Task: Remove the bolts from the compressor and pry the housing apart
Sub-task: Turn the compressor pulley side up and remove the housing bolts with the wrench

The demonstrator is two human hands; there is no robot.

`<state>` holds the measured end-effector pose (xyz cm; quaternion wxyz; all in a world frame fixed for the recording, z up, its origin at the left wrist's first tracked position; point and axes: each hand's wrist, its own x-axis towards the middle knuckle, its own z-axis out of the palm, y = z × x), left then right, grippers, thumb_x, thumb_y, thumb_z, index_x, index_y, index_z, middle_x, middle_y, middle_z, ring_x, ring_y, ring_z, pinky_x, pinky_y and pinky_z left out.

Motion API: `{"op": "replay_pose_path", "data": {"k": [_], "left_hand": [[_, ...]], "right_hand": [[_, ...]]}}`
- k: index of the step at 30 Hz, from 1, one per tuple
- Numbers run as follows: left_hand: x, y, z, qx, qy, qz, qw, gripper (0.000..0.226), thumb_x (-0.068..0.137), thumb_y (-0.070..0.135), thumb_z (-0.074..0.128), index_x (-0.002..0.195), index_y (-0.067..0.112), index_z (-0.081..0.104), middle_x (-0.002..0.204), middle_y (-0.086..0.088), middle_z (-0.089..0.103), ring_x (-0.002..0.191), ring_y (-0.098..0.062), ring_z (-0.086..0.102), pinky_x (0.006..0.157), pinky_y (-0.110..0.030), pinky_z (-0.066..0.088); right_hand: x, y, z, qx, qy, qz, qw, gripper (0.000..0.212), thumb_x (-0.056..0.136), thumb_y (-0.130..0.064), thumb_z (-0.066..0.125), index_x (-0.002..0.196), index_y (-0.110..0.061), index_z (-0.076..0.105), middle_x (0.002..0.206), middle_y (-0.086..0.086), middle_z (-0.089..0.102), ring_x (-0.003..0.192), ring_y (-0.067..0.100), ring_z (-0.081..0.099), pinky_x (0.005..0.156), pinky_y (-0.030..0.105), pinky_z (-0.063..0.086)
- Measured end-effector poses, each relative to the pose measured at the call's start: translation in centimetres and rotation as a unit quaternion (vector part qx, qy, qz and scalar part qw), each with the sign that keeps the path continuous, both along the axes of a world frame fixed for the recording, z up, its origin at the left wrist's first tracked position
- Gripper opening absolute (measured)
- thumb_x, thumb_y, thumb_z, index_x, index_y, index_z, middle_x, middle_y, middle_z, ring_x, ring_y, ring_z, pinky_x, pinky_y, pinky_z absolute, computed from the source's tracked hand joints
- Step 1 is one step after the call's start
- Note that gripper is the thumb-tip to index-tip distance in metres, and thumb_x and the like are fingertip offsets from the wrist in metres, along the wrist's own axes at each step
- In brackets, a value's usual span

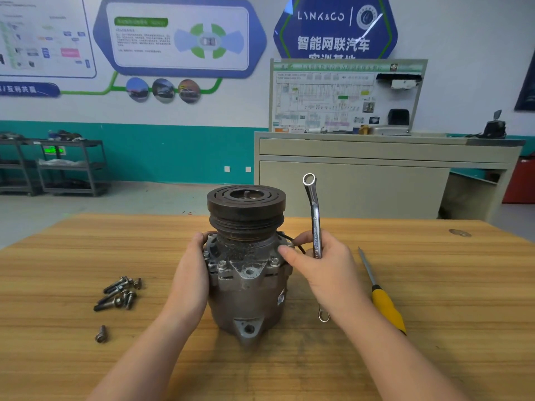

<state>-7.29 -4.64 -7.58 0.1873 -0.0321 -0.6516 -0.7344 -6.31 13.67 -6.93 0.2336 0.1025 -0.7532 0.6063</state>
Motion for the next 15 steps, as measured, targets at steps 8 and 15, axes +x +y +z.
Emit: {"op": "replay_pose_path", "data": {"k": [8, 15], "left_hand": [[-0.09, 0.04, 0.08, 0.009, 0.004, -0.020, 1.000, 0.066, 0.104, 0.032, 0.024, 0.061, 0.044, 0.072, 0.064, 0.025, 0.069, 0.060, 0.017, 0.060, 0.058, -0.010, 0.045], [0.29, 0.11, 0.36, 0.007, 0.004, -0.032, 0.999, 0.070, 0.104, 0.033, 0.022, 0.056, 0.053, 0.068, 0.062, 0.026, 0.068, 0.058, 0.017, 0.059, 0.048, -0.004, 0.041]], "right_hand": [[-0.11, -0.18, -0.28, 0.012, -0.001, 0.021, 1.000, 0.015, 0.080, -0.031, 0.075, 0.085, -0.027, 0.061, 0.047, -0.009, 0.045, 0.043, 0.005, 0.039, 0.041, 0.012, 0.031], [-0.10, 0.00, -0.15, 0.014, 0.005, 0.028, 0.999, 0.008, 0.085, -0.023, 0.068, 0.086, -0.031, 0.066, 0.054, 0.004, 0.047, 0.050, 0.010, 0.042, 0.044, 0.015, 0.033]]}}
